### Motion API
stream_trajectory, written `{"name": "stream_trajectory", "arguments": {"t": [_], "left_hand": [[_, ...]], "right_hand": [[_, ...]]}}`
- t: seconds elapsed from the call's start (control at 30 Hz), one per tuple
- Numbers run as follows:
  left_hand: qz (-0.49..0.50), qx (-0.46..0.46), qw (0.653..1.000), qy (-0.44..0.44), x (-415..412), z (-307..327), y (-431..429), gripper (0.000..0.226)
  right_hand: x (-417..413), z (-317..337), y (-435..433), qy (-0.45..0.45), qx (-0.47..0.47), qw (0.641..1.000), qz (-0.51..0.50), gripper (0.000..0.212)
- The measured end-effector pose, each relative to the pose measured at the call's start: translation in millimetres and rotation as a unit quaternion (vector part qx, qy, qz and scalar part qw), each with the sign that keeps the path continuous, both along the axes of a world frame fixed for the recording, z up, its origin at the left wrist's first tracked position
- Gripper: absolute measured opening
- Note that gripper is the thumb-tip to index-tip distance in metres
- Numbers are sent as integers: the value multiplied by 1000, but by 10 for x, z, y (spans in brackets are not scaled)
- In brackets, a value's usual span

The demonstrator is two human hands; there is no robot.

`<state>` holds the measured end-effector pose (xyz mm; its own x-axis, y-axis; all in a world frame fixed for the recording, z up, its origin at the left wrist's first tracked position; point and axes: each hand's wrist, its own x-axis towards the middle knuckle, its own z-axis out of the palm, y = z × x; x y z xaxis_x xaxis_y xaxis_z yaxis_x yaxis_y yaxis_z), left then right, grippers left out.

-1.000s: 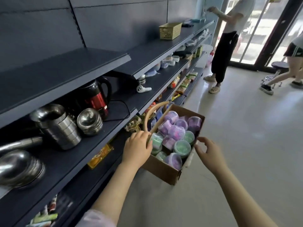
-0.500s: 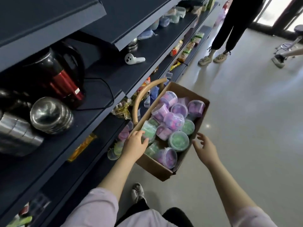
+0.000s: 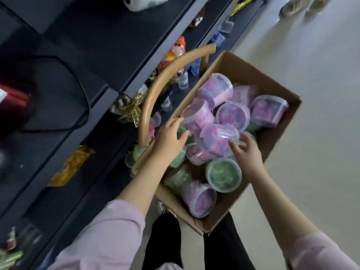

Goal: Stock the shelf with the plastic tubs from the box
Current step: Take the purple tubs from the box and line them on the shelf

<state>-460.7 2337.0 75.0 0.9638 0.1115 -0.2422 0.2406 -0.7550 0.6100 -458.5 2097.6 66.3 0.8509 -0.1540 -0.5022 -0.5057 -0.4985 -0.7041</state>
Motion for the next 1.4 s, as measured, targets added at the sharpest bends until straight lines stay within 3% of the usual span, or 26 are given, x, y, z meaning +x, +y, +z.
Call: {"name": "stream_trajectory", "arguments": {"t": [0.13,0.37,0.5,0.6,0.73,0.83,1.03,1.17,1.27,1.4], "left_hand": [[-2,4,1000,17,376,-254,-220,53],[64,6,998,19,581,-468,-451,47],[86,45,995,-14,608,-439,-483,38],[86,108,989,-50,550,-367,-489,35],[116,93,987,-60,294,-166,-407,35],[151,81,983,-69,-84,64,-265,34],[225,53,958,-167,-1304,852,141,32],[250,27,941,-228,-2415,1544,552,27],[277,69,925,-252,-3363,2149,886,25],[332,83,894,-288,-4498,2956,1368,25]], "right_hand": [[189,-178,-17,8,7,1000,16,68],[346,-264,-258,64,130,987,-65,35],[467,-261,-308,70,174,980,-62,30],[521,-223,-323,65,162,983,-49,28],[466,0,-340,1,134,991,-15,21],[315,279,-312,-55,133,990,1,19],[-348,1037,85,-150,186,971,14,23],[-1119,1639,611,-221,236,946,24,25],[-1886,2115,1046,-256,268,927,53,28],[-2716,2750,1757,-264,329,895,146,19]]}}
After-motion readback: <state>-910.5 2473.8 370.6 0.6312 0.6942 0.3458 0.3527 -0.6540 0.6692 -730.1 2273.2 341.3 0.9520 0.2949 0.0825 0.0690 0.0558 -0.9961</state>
